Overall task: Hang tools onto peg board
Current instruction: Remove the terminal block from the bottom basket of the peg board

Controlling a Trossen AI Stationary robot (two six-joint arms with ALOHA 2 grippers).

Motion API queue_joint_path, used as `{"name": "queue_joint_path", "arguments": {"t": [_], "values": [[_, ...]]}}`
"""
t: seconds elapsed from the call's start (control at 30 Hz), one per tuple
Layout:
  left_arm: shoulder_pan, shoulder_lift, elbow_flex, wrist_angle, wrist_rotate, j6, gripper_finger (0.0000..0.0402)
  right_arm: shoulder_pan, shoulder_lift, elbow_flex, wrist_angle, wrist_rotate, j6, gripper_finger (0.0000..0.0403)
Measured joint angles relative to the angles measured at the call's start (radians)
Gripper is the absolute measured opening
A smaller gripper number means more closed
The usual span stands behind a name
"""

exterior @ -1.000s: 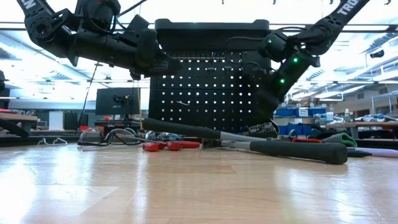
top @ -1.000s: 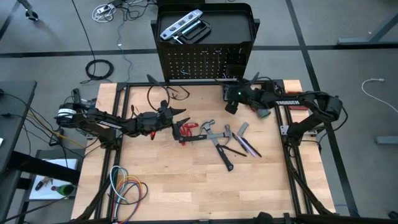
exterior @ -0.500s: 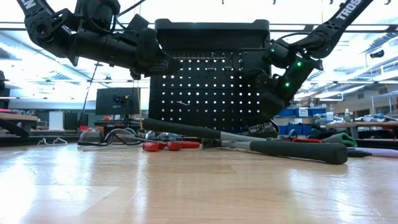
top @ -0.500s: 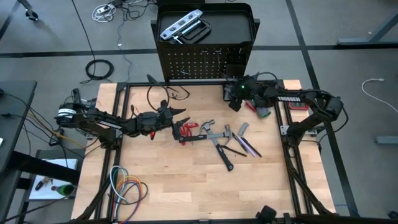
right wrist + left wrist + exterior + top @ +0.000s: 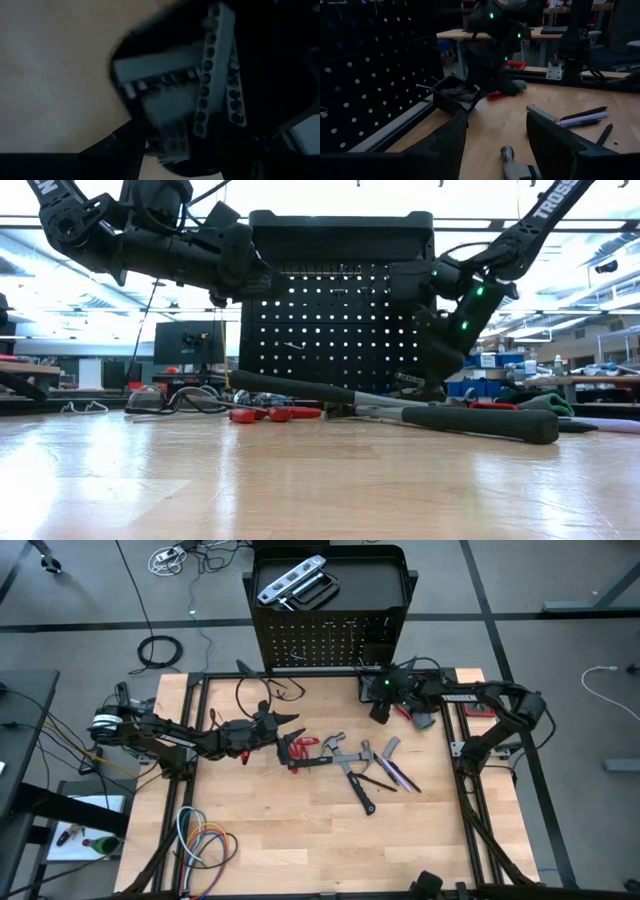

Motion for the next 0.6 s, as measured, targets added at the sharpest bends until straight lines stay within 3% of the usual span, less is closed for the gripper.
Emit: {"name": "queue_joint_path", "arguments": {"t": [0.07,0.3,0.6], "values": [[0.0,0.0,0.0,0.001,0.0,0.0,0.0206,0.008,0.02,0.0,0.013,0.051,-0.003,0.0215],[0.0,0.0,0.0,0.004,0.0,0.001,0.0206,0.014,0.035,0.0,0.033,0.021,-0.001,0.0204],[0.0,0.0,0.0,0.007,0.0,0.002,0.0206,0.017,0.038,-0.002,0.133,0.041,-0.024,0.0111]]}}
